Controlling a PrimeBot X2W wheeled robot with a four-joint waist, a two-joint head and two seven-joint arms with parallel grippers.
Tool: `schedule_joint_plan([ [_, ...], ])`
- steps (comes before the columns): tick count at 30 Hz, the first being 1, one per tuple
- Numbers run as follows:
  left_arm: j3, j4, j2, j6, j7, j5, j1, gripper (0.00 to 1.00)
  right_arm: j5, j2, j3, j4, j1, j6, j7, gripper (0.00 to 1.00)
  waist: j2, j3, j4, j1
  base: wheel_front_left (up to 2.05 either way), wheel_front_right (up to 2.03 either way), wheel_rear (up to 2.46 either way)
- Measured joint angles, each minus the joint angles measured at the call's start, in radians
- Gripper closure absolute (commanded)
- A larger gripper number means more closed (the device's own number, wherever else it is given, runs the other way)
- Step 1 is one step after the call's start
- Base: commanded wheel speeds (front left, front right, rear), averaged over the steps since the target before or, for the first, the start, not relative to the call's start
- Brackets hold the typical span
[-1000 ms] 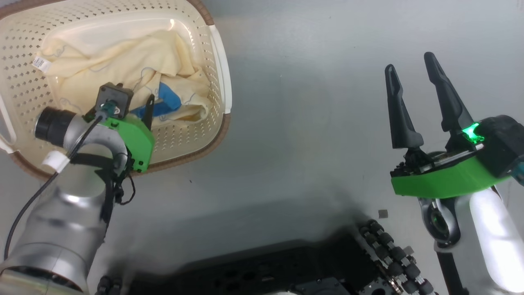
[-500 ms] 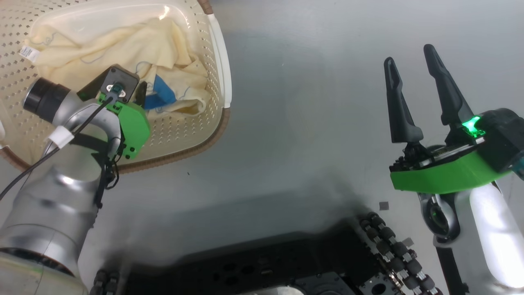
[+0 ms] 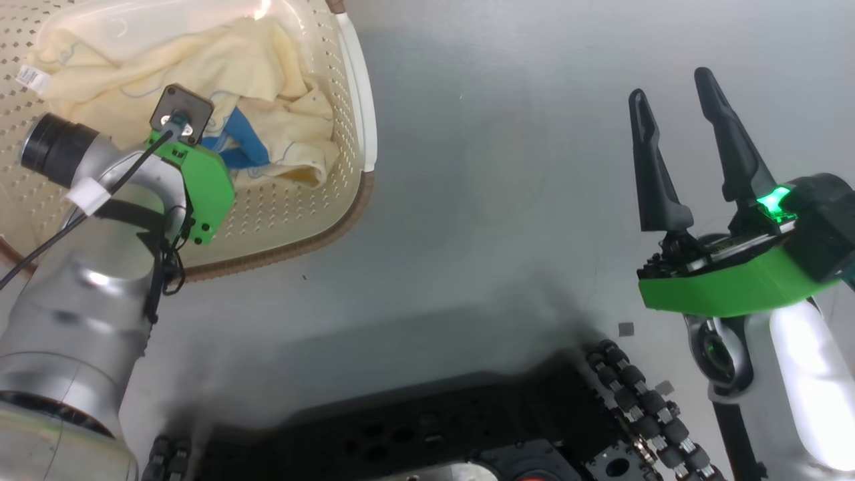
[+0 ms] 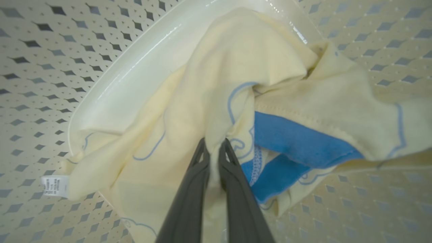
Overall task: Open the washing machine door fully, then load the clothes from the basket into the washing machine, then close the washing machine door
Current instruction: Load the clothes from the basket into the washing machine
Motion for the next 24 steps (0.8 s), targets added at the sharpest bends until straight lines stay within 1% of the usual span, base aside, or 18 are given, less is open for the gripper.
schedule_joint_plan([
  [3,0.001,0.001,-0.002,0.002,-0.032,-0.013,0.000,1.00,-0.001,0.000,-0.009,-0.003,-0.001,0.000,0.000,0.00,0.0000,-0.011,0.005,0.0000,0.00,0.00,0.00],
  [6,0.018,-0.007,-0.007,0.019,-0.101,-0.041,0.004,1.00,-0.001,0.001,-0.021,-0.006,-0.014,0.000,-0.003,0.00,0.0000,-0.032,0.010,0.0000,0.00,0.00,0.00],
  [8,0.028,-0.018,-0.012,0.025,-0.128,-0.056,0.009,1.00,-0.001,0.000,-0.027,-0.006,-0.023,0.000,-0.003,0.00,0.0000,-0.051,0.016,0.0000,0.00,0.00,0.00],
  [14,0.059,-0.085,-0.017,0.045,-0.157,-0.095,0.072,1.00,-0.001,-0.002,-0.032,0.006,-0.031,0.000,-0.003,0.00,0.0000,-0.112,0.035,0.0000,0.00,0.00,0.00],
  [18,0.094,-0.217,-0.012,0.062,-0.157,-0.125,0.166,1.00,-0.001,-0.009,-0.031,0.025,-0.029,0.000,-0.003,0.00,0.0000,-0.175,0.051,0.0000,0.00,0.00,0.00],
  [24,0.139,-0.409,-0.001,0.088,-0.157,-0.133,0.306,1.00,0.000,-0.018,-0.021,0.049,-0.007,0.000,-0.003,0.00,0.0000,-0.280,0.070,0.0000,0.00,0.00,0.00],
])
